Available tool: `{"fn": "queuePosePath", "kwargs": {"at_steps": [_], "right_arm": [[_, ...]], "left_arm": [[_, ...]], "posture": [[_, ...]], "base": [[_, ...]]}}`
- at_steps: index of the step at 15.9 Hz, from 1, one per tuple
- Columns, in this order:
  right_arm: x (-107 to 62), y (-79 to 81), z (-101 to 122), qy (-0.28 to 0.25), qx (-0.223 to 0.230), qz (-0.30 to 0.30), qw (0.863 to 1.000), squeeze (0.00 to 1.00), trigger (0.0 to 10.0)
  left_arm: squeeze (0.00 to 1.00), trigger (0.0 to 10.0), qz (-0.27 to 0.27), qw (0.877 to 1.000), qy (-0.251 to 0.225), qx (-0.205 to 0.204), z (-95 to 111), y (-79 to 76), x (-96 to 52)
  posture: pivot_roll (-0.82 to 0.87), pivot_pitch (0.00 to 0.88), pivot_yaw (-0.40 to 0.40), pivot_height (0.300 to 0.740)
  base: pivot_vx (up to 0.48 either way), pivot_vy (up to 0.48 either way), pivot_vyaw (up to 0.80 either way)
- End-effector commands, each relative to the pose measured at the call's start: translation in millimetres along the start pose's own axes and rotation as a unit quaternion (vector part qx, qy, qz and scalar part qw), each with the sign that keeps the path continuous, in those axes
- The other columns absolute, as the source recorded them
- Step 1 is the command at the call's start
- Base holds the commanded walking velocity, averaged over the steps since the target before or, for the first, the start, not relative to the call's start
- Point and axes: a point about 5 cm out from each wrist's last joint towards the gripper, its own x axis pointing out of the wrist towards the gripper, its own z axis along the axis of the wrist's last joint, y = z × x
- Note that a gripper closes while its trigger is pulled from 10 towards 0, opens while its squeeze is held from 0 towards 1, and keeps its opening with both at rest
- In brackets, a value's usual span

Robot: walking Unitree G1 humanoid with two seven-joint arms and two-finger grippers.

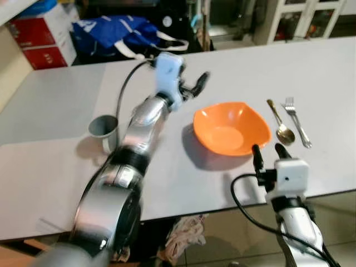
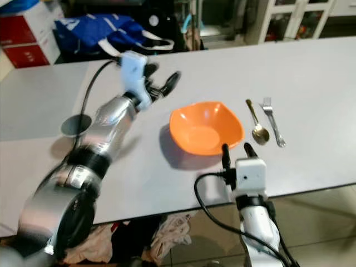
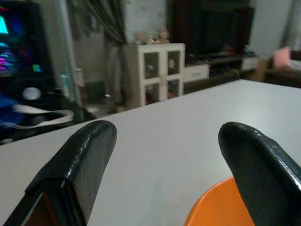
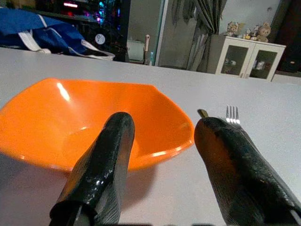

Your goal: Setting the table

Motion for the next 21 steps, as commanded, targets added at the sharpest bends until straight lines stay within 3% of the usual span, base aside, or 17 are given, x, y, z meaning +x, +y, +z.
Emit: {"fn": "queuePosePath", "kwargs": {"at_steps": [1,3,5,6,8,11,12,15,21], "right_arm": [[3.6,0.7,0.0,-0.003,0.007,0.000,1.000,0.00,10.0],[7.7,0.8,0.2,-0.006,0.011,-0.001,1.000,0.00,10.0],[13.6,1.1,0.5,-0.013,0.016,-0.004,1.000,0.00,10.0],[16.8,-1.3,1.5,-0.017,0.020,-0.014,1.000,0.00,10.0],[18.2,-5.7,-0.6,-0.014,0.024,-0.030,0.999,0.00,10.0],[18.8,-7.3,-3.1,-0.009,0.023,-0.034,0.999,0.00,10.0],[19.6,-7.4,-3.4,-0.008,0.023,-0.035,0.999,0.00,10.0],[23.3,-4.1,-8.7,0.003,0.024,-0.020,1.000,0.00,10.0],[22.6,-0.6,-13.0,0.015,0.040,-0.016,0.999,0.00,10.0]], "left_arm": [[0.00,10.0,0.013,1.000,-0.012,0.014,6.8,6.7,-9.5],[0.00,10.0,0.028,0.999,-0.011,0.027,3.7,7.5,-26.7],[0.00,10.0,0.023,0.998,0.012,0.049,-8.2,2.1,-54.3],[0.00,10.0,0.040,0.997,0.046,0.055,-21.8,6.1,-77.7],[0.00,10.0,0.056,0.993,0.072,0.070,-33.7,9.0,-105.4],[0.00,10.0,0.027,0.991,0.095,0.087,-46.8,-12.3,-131.5],[0.00,10.0,0.031,0.991,0.100,0.080,-49.4,-14.1,-133.3],[0.00,10.0,0.080,0.991,0.099,0.050,-44.5,-11.2,-117.7],[0.00,10.0,0.076,0.991,0.102,0.049,-41.6,-18.8,-110.4]], "posture": [[-0.07,0.000,0.079,0.722],[-0.04,0.000,0.066,0.722],[-0.02,0.000,0.062,0.722],[-0.01,0.000,0.059,0.722],[-0.01,0.000,0.054,0.722],[-0.01,0.000,0.039,0.722],[-0.01,0.000,0.039,0.722],[-0.01,0.000,0.017,0.722],[-0.02,0.000,0.028,0.722]], "base": [[0.000,0.000,0.00],[0.000,0.000,0.00],[0.000,0.000,0.00],[0.000,0.000,0.00],[0.000,0.000,0.00],[0.000,0.000,0.00],[0.000,0.000,0.00],[0.000,0.000,0.00],[0.000,0.418,0.12]]}}
